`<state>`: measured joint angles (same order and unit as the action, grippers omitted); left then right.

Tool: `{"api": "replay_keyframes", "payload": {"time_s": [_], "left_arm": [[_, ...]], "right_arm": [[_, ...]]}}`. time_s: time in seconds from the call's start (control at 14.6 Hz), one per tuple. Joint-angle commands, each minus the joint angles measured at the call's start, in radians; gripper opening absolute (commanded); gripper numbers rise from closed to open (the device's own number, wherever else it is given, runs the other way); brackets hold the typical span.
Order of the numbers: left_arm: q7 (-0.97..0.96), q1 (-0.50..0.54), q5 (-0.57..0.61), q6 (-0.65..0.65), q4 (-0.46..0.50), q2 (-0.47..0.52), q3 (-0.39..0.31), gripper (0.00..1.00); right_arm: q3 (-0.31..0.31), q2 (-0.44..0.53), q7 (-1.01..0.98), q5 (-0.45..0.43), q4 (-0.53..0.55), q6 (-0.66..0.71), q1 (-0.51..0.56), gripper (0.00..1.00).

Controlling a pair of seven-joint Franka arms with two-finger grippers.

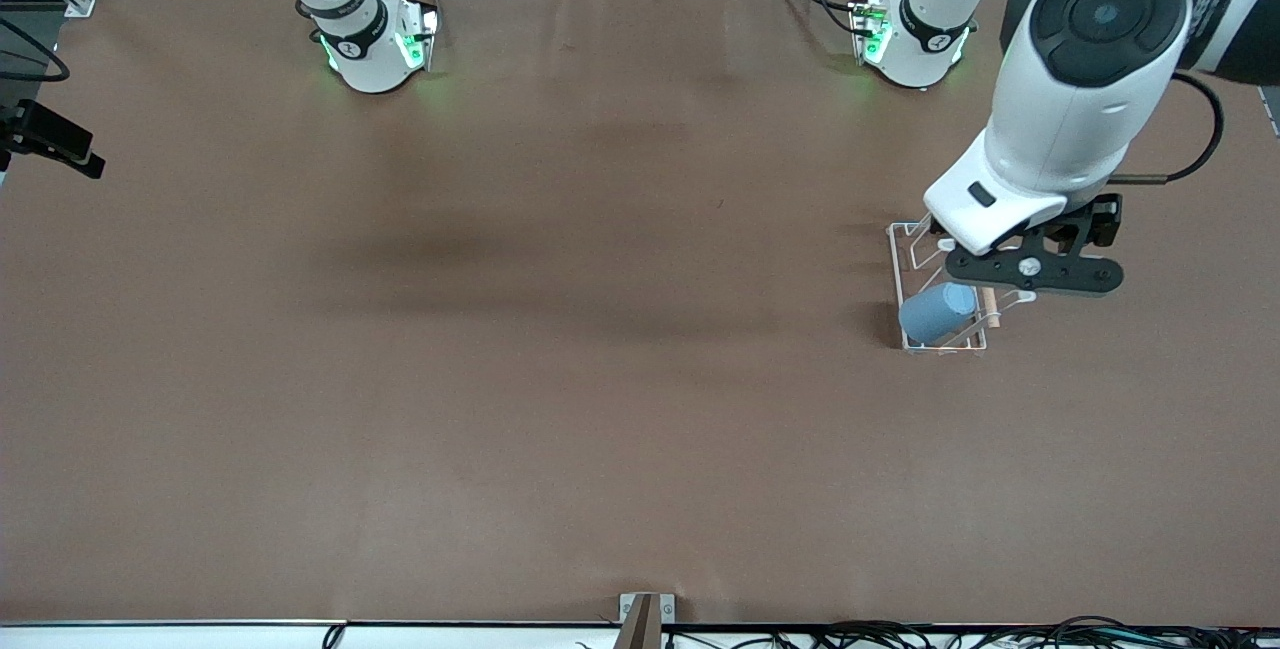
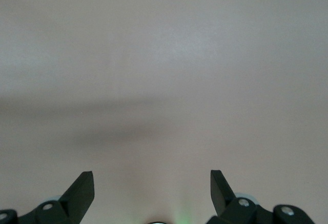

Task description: Hang cup on cup holder

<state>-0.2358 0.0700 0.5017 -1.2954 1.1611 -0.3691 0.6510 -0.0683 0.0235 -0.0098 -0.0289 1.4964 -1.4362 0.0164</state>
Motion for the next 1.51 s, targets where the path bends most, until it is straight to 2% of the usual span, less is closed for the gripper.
{"api": "replay_keyframes", "payload": {"time_s": [0.0, 0.14, 0.34, 0.55, 0.76, 1.1, 1.44], "left_arm": [[0.009, -0.027, -0.156, -0.03, 0.046, 0.11, -0.141, 1.0], [0.01, -0.087, -0.286, -0.031, 0.067, 0.171, -0.313, 1.0], [0.02, -0.096, -0.389, -0.053, 0.141, 0.249, -0.415, 1.0], [0.021, -0.078, -0.455, -0.131, 0.28, 0.356, -0.473, 1.0], [0.024, -0.075, -0.522, -0.146, 0.351, 0.427, -0.517, 1.0], [0.213, -0.053, -0.523, -0.215, 0.491, 0.505, -0.551, 1.0], [0.205, -0.053, -0.516, -0.223, 0.5, 0.507, -0.554, 1.0]], "right_arm": [[0.007, 0.036, 0.005, -0.009, 0.044, -0.02, 0.007, 1.0], [0.005, 0.036, 0.008, -0.009, 0.03, -0.01, 0.008, 1.0], [0.005, 0.033, -0.001, -0.011, 0.005, -0.007, 0.011, 1.0], [0.005, 0.033, -0.001, -0.01, 0.004, 0.011, 0.005, 1.0], [0.01, 0.032, 0.005, -0.009, 0.004, 0.01, -0.001, 1.0], [0.008, 0.032, 0.004, -0.009, 0.007, 0.01, 0.004, 1.0], [0.01, 0.03, 0.004, -0.009, 0.007, 0.004, 0.005, 1.0]]}}
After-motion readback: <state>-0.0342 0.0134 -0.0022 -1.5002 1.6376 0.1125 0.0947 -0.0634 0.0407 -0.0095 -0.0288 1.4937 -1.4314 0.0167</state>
